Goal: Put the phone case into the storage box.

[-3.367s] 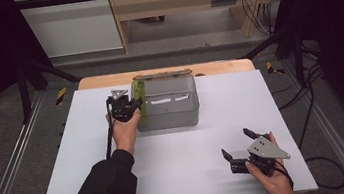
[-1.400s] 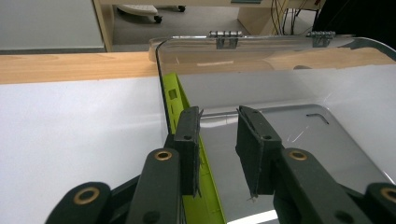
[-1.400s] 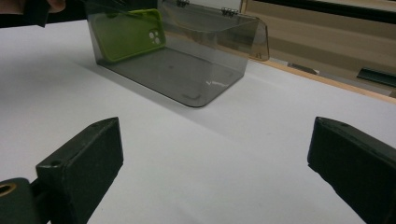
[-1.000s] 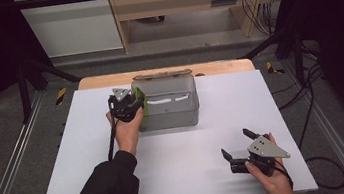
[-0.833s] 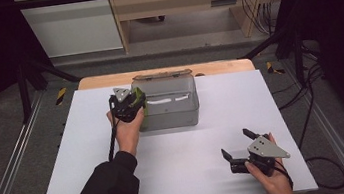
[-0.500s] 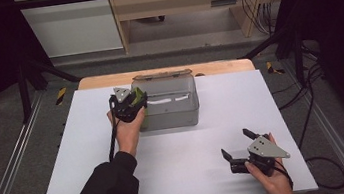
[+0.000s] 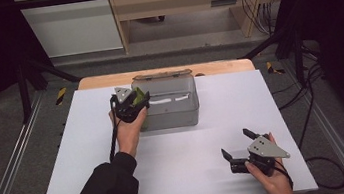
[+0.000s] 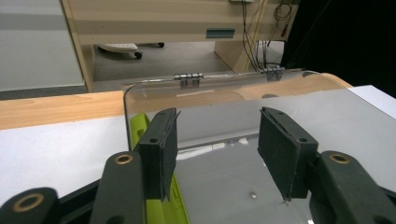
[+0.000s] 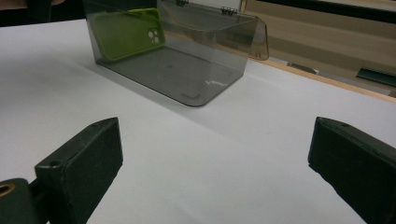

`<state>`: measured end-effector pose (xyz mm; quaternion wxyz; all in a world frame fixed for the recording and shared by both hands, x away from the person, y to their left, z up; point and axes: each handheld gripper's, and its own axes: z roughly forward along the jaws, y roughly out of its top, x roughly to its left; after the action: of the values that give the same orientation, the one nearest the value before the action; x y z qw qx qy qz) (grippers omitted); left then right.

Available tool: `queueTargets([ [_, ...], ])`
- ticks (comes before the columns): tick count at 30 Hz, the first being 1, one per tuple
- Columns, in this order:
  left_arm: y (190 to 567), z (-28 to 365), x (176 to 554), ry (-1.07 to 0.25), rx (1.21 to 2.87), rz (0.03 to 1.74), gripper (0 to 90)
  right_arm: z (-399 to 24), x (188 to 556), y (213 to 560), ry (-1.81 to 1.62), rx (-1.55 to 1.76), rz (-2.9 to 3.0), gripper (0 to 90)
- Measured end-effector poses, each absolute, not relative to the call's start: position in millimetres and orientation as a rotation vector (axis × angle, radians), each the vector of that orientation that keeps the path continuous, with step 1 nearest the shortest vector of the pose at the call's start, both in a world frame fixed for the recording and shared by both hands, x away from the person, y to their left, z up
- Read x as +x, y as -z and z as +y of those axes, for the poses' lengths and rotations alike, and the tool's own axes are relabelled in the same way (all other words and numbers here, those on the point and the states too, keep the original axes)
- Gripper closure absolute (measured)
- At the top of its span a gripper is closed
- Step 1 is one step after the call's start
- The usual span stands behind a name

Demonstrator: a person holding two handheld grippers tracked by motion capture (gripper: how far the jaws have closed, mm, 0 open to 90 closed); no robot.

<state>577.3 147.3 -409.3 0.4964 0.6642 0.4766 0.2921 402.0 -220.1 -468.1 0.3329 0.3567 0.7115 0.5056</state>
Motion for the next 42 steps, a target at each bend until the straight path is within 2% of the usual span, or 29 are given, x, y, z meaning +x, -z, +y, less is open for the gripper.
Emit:
queueTargets([
  [22,405.5,134.8,574.6,-0.705,1.625,1.053,34.4,-220.6,401.2,467.3,-1.329,0.931,1.853,3.4],
  [33,404.8,131.3,575.3,-0.691,1.596,1.062,13.6,-220.5,401.2,467.3,-1.328,0.931,1.853,3.4],
  [42,402.5,132.5,574.3,-0.696,1.570,1.047,6.7,-220.5,401.3,467.3,-1.329,0.931,1.854,3.4],
])
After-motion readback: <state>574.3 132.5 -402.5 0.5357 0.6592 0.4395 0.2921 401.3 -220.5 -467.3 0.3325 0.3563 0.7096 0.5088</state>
